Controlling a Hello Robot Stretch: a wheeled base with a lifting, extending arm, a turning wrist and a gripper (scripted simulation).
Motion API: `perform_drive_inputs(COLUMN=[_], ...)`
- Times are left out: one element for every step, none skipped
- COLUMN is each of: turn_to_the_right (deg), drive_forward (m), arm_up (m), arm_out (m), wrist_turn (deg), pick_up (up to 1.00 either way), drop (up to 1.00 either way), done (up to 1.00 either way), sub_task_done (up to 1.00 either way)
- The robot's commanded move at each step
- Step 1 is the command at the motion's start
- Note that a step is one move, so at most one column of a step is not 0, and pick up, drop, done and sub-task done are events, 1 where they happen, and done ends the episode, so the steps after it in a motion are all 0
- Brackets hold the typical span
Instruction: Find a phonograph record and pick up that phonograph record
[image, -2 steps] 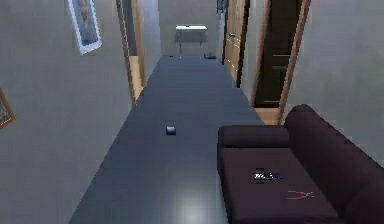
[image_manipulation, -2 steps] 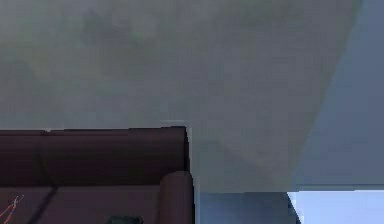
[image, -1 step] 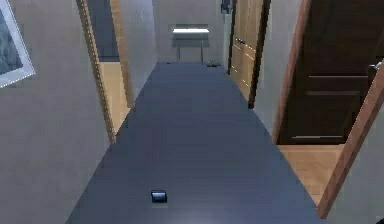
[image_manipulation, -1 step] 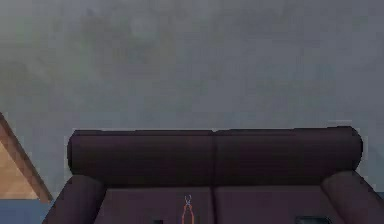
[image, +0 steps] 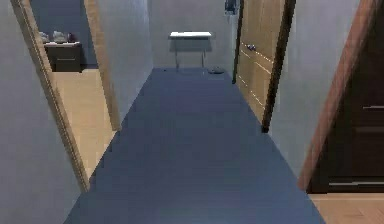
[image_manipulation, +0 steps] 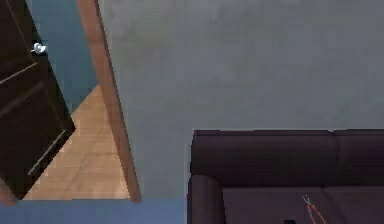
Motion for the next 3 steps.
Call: perform_drive_inputs(turn_to_the_right=[42.0, 0.0, 0.0], drive_forward=[0.0, 0.2, 0.9], arm_up=[0.0, 0.0, 0.0], arm_out=[0.0, 0.0, 0.0], wrist_turn=[0.0, 0.0, 0.0], pick_up=[0.0, 0.0, 0.0], drop=[0.0, 0.0, 0.0], done=[0.0, 0.0, 0.0], sub_task_done=[0.0, 0.0, 0.0])
